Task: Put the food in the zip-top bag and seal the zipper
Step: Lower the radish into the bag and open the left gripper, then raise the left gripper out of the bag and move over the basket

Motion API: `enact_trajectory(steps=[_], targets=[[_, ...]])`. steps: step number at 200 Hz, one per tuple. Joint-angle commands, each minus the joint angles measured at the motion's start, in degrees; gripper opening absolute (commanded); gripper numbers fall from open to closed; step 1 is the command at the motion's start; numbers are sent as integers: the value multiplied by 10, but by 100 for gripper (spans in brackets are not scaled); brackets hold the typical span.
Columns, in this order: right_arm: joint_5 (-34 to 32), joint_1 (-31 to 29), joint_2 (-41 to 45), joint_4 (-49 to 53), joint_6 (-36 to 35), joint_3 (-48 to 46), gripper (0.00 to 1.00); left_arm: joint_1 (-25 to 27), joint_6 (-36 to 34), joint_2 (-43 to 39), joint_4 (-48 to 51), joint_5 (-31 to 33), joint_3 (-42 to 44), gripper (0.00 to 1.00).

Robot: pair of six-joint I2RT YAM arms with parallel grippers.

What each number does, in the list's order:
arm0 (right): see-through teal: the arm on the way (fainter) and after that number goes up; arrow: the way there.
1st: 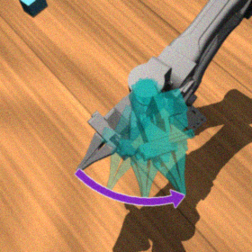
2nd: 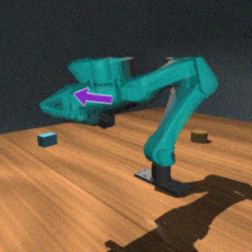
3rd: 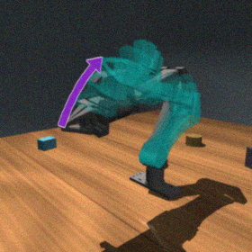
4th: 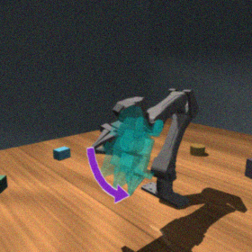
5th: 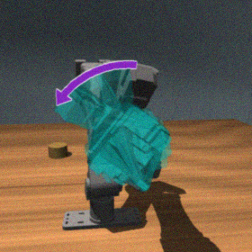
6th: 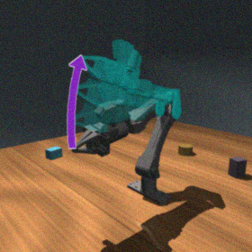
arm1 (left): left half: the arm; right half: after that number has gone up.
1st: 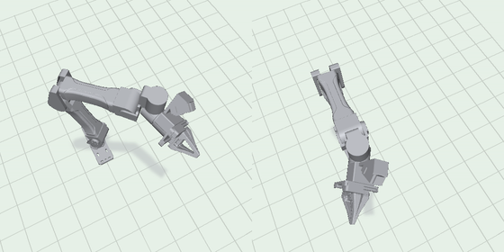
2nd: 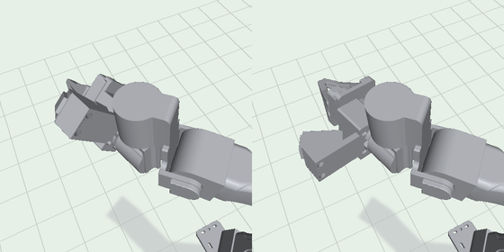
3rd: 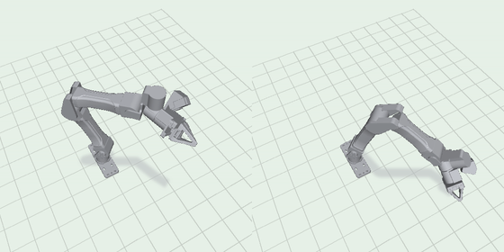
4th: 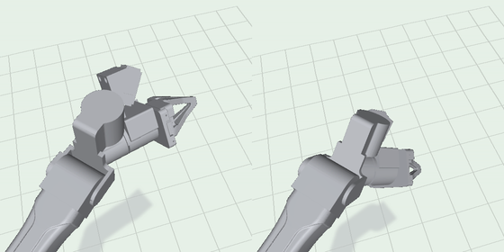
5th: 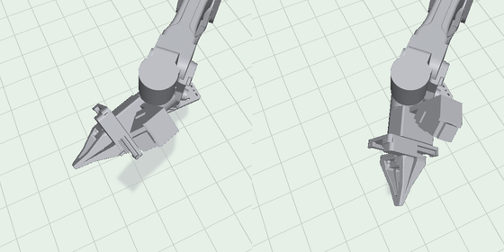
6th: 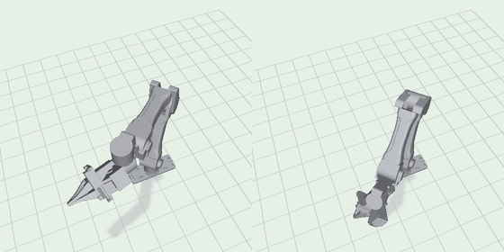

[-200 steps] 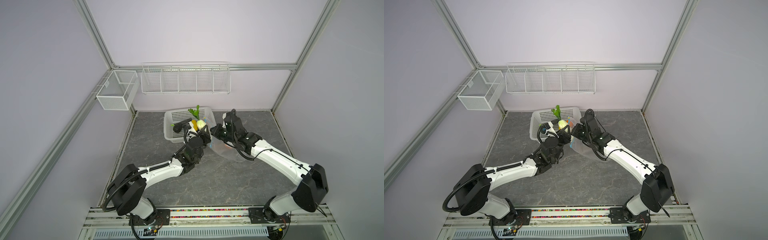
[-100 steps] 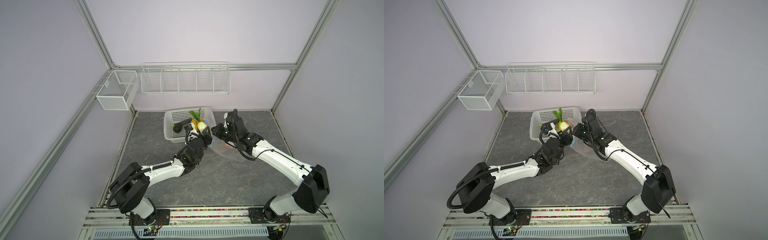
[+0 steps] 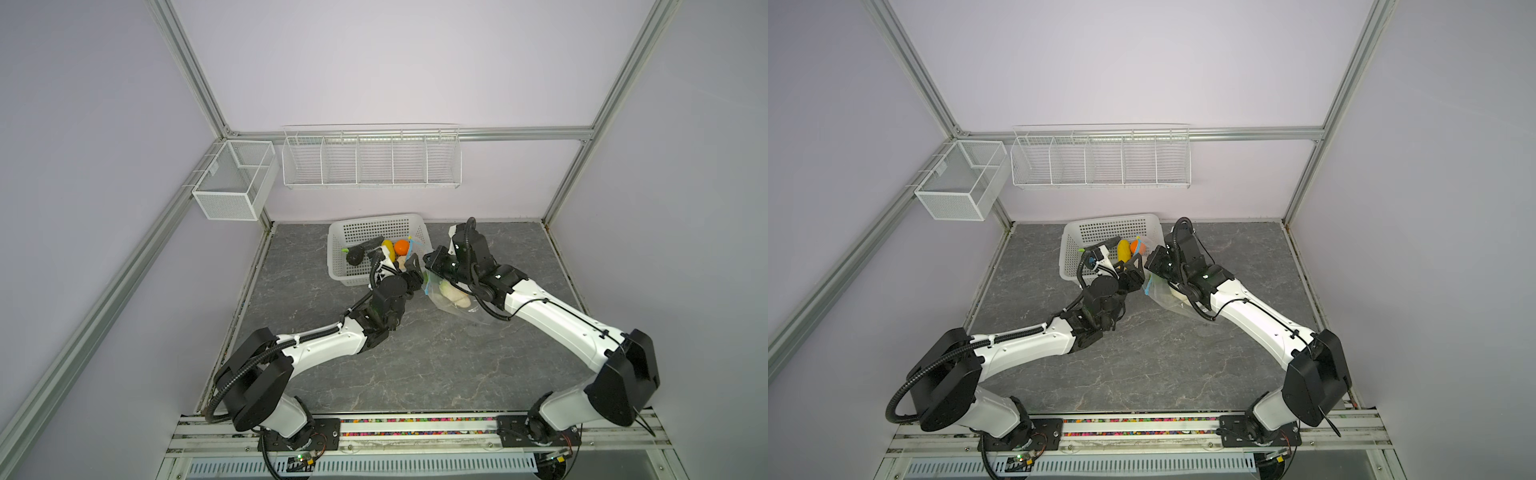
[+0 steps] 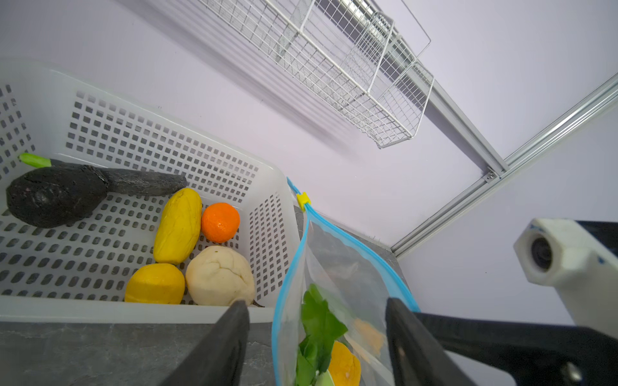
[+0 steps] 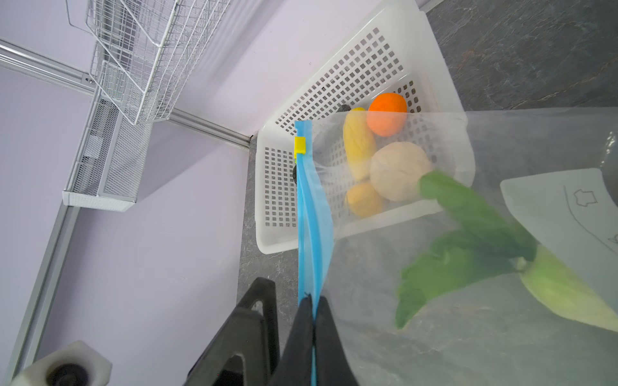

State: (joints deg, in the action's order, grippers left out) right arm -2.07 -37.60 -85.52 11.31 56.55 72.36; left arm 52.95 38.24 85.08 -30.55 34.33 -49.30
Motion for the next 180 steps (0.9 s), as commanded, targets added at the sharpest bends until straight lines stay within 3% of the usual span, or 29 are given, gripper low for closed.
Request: enact_trajectory(steps=[1,37,68,102,130,180], targets=[[-7,5,29,-4,-4,-15,6,3,-37,-54,25,19,12,64],[-28,5,43,3,-23,-31,6,-7,-66,-99,93,-35,18,65],[-23,0,45,-1,-22,-47,6,-55,-57,-84,173,-105,-18,69],[-40,-3,63,7,-40,-55,6,-98,-90,-28,331,-107,-126,72],[-39,-5,59,12,-56,-54,6,-138,-106,41,452,-155,-225,76],[-51,-6,55,16,-77,-52,6,-189,-112,149,657,-154,-398,78]])
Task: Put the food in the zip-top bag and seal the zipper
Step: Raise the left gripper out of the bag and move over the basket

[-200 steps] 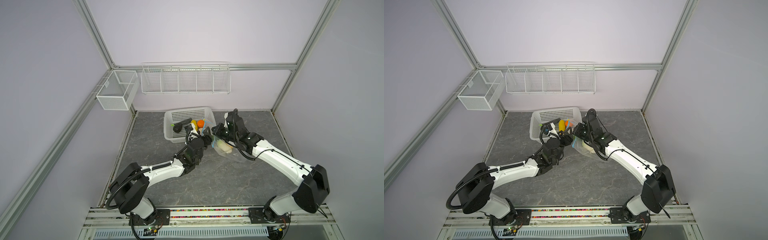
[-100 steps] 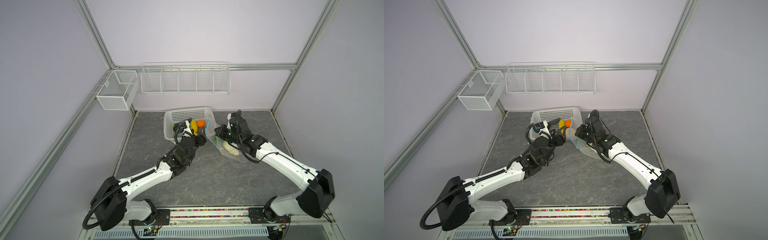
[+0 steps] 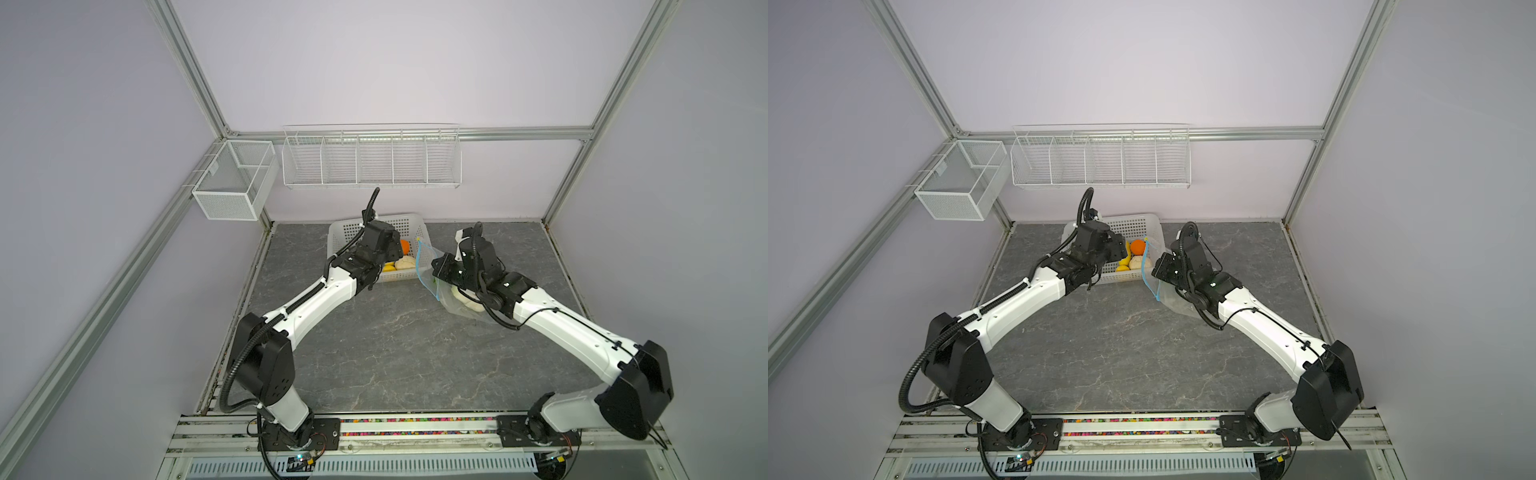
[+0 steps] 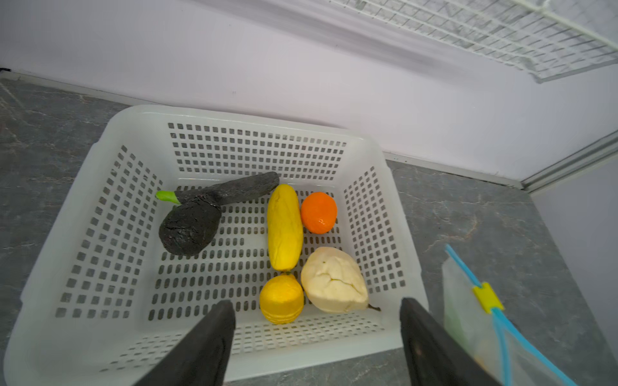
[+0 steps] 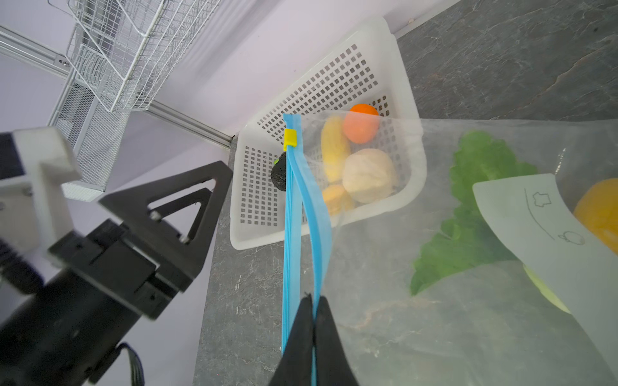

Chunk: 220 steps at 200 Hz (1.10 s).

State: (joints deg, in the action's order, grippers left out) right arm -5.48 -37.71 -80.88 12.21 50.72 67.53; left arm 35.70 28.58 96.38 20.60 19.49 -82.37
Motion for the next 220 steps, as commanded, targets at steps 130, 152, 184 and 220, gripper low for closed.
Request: enact_trajectory(steps=[130,152,184,220], targets=[[-37,3,-20,-7,-62,-2,6,-27,-20,356,490,4,-514,92],[-35,5,-26,-9,-63,0,6,-27,-7,361,485,6,-510,98],[-31,9,-32,-8,-65,7,6,-27,0,378,500,-15,-527,100],[-25,9,-38,-10,-64,9,6,-28,12,386,515,-36,-527,98]])
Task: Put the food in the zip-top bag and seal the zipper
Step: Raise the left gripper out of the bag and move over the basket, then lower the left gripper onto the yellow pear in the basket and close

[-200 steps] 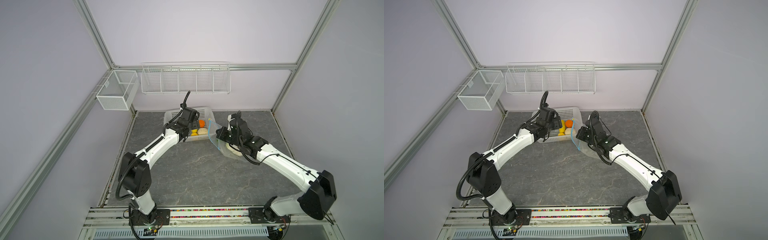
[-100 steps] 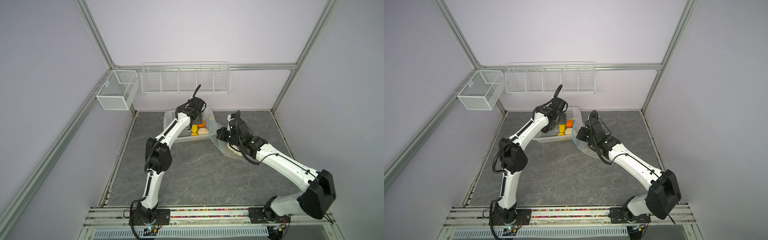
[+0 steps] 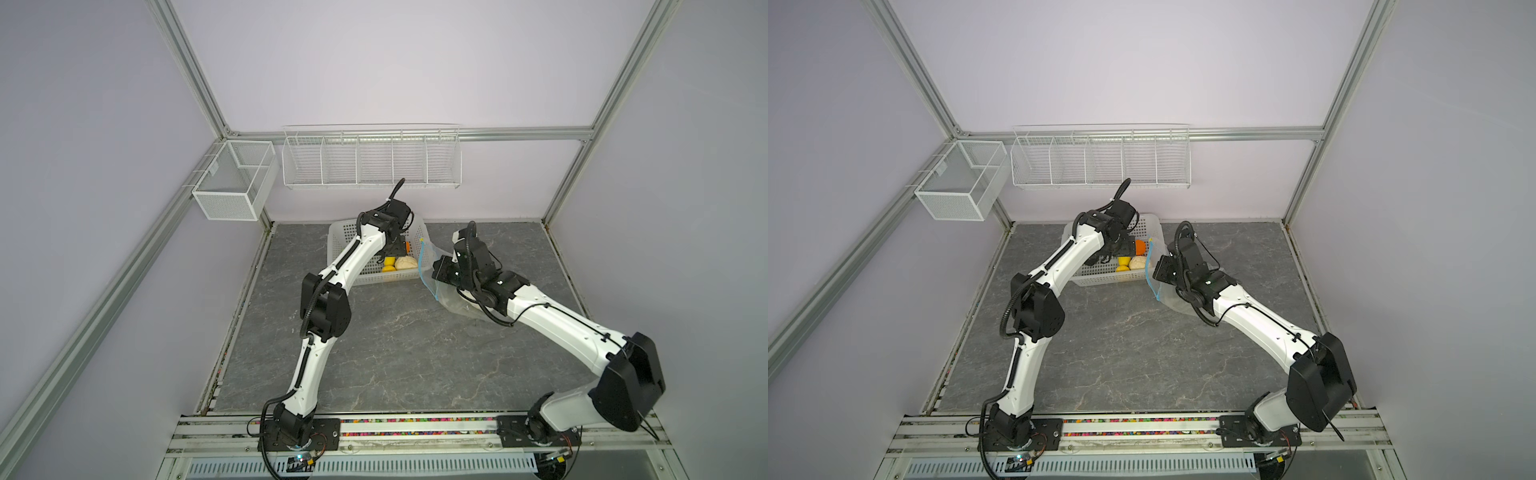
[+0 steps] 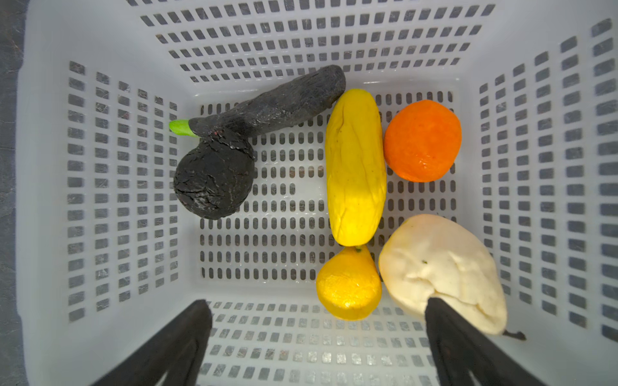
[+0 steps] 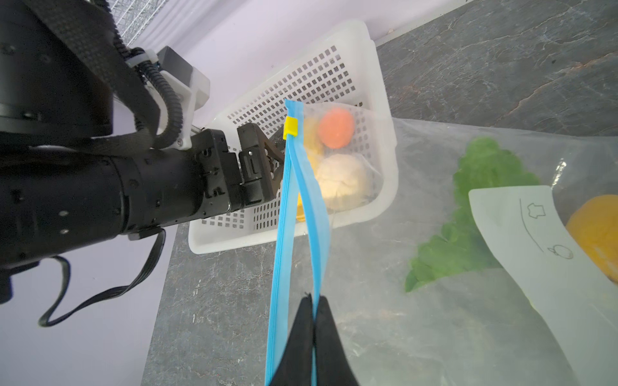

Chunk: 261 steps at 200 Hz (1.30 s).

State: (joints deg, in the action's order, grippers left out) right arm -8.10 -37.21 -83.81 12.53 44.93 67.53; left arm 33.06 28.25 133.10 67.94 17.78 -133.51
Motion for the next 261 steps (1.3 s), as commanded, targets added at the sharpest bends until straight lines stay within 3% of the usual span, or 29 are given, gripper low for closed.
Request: enact_trajectory(steps=[1,99,261], targets=[[1,4,-9,-14,-6,9,6,-2,16,19,41,-20,-15,98],[2,3,-7,-15,-2,0,6,-34,37,49,48,-135,-16,92],[6,3,-12,-19,4,-2,6,-33,26,101,51,-154,-15,86]])
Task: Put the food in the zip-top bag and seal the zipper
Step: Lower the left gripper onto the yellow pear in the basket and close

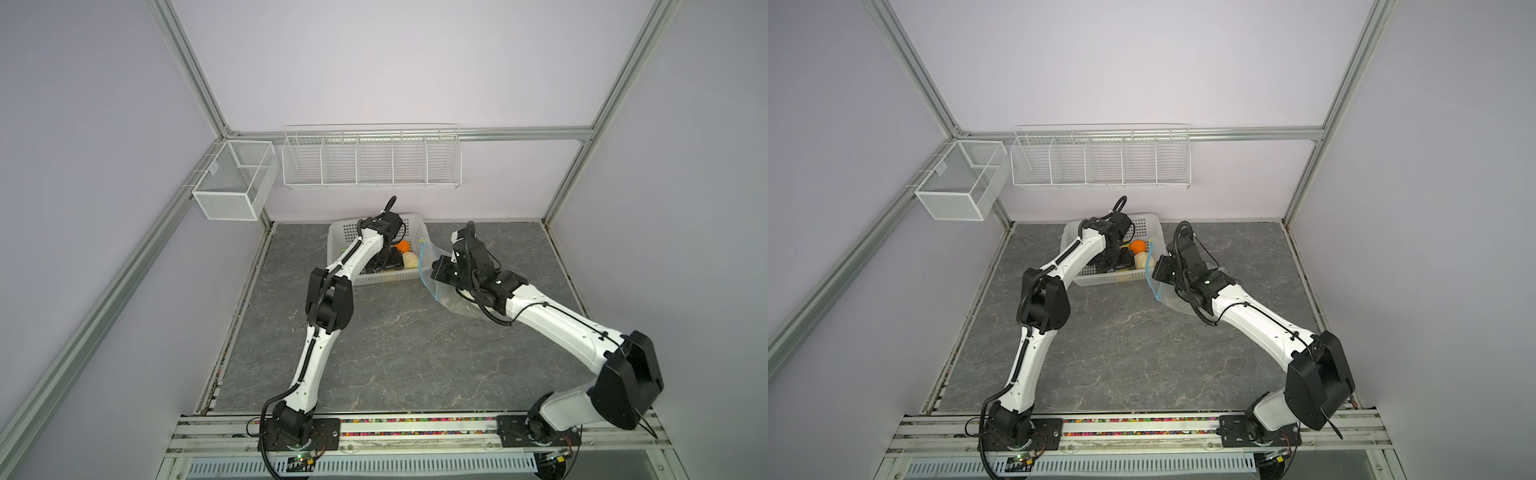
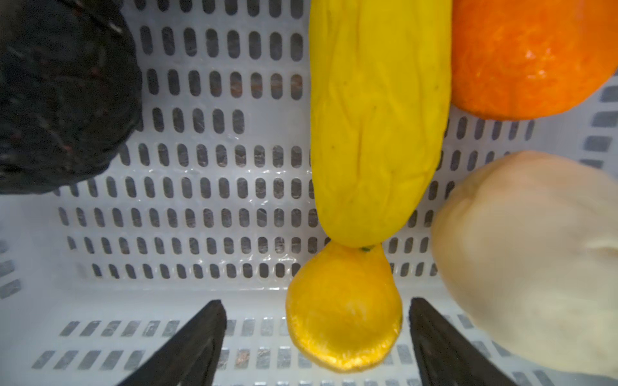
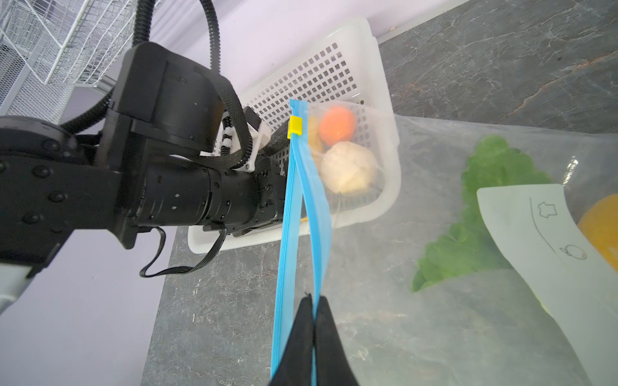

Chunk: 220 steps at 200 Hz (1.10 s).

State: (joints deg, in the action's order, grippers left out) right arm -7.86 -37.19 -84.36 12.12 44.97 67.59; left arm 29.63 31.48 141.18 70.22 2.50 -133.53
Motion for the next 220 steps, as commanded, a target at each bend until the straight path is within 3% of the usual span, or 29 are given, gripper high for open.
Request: enact_trajectory(steps=[1,188,220], targets=[[3,3,-6,-15,3,-3,6,2,-6,20,28,-1,-15,86],[11,2,-2,-14,6,2,6,10,-7,30,29,-4,19,86],[13,2,0,-13,5,0,6,10,-6,20,27,2,28,78]])
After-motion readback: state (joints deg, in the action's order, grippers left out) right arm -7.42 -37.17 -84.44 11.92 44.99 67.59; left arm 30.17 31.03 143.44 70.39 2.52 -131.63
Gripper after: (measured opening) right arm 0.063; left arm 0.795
